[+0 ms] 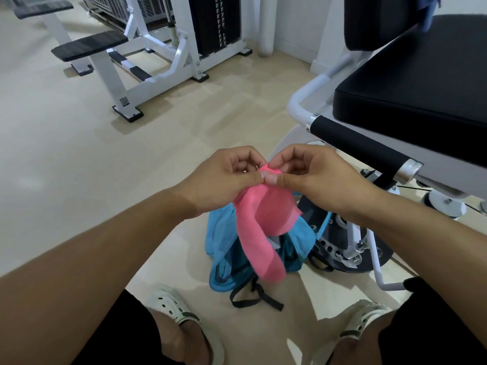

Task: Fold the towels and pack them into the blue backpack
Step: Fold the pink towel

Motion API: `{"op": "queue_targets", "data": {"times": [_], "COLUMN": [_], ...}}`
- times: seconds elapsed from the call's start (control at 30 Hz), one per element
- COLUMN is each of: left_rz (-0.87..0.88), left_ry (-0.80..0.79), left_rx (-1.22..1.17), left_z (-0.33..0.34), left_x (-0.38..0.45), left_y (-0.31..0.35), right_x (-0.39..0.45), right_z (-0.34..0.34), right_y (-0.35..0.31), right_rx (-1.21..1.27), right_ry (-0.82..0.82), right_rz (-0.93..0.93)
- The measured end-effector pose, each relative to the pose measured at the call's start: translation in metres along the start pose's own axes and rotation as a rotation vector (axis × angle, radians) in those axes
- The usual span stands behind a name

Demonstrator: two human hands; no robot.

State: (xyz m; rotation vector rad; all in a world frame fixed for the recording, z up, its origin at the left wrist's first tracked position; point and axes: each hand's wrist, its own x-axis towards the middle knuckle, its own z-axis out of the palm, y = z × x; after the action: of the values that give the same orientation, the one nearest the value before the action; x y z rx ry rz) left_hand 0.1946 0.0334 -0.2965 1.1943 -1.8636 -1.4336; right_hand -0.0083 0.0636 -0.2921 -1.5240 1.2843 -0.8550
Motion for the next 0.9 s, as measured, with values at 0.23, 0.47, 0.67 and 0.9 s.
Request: {"op": "queue_targets", "data": {"times": [0.23, 0.47, 0.67, 0.9], "left_rz": [-0.004, -0.051, -0.038, 0.004], "left_ry": [-0.006, -0.016, -0.029, -0.036], "left_rx": [-0.12, -0.17, -0.125, -0.12], "left_z": [0.0014, -0.0012, 0.0005, -0.0037], "left_x": [-0.0001, -0.0002, -0.0013, -0.0004], "left_y": [0.0031, 0.0033, 0.002, -0.0015], "right_x": [0.001, -0.0004, -0.0026, -0.0016], "right_z": [-0.0053, -0.0064, -0.0046, -0.005], "right_y": [0.0006, -0.0011, -0.0069, -0.0072], "right_rx": [-0.087, -0.061, -0.035, 0.009], "right_ry": [-0.015, -0.002, -0.003, 0.045], "right_rz": [0.002, -0.053, -0.075, -0.065]}}
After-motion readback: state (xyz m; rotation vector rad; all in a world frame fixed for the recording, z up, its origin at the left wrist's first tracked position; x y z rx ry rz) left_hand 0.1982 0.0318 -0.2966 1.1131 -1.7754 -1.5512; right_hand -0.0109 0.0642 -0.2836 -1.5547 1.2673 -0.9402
